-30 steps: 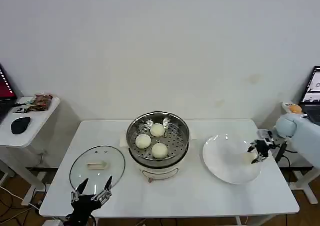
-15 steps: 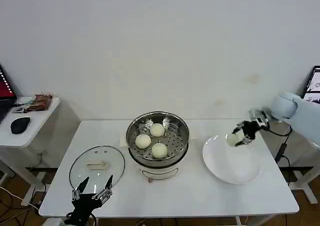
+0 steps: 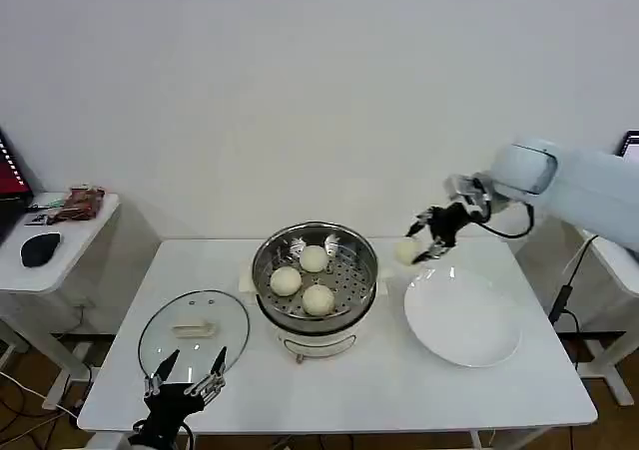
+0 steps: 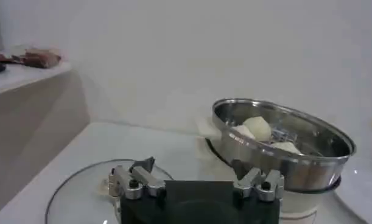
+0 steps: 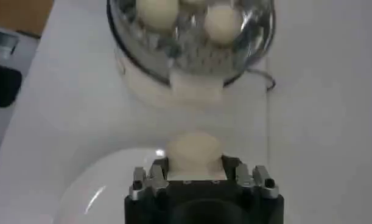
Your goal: Take steamed baozi put them in steamer then cover it.
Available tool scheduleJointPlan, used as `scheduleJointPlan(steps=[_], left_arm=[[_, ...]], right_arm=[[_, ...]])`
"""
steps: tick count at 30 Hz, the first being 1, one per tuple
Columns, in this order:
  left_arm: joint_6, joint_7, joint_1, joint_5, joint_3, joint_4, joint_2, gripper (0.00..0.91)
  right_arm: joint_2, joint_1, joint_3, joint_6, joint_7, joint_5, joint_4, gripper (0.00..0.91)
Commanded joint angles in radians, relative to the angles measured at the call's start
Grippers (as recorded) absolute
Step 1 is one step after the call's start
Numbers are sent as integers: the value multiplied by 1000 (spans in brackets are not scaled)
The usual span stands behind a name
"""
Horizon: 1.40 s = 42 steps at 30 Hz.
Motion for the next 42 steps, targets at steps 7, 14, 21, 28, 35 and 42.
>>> scheduleJointPlan(steps=[7,14,21,28,35,42], left_arm=[[-2,1,7,0,-1,-7,-3,907],[-2,1,9,0,-2,-12,-3,907],[-1,0,3,0,1,-14,-6,907],[-1,0,1,-1,3,-14,-7,907],[-1,0,1,-3,2,-12,-6,907],[0,0,-4,-3,4,-10,-9,907]], right_arm=[[185,48,-60,-192,154,227,46,615],[205,4,-41,-260,207,286,32,615],[233,-41,-24,-316,240,280,0,615],[239,-86,-5,-344,260,268,-10,615],[238,-123,14,-351,270,253,-23,615],[247,-152,25,-360,281,240,-38,615]])
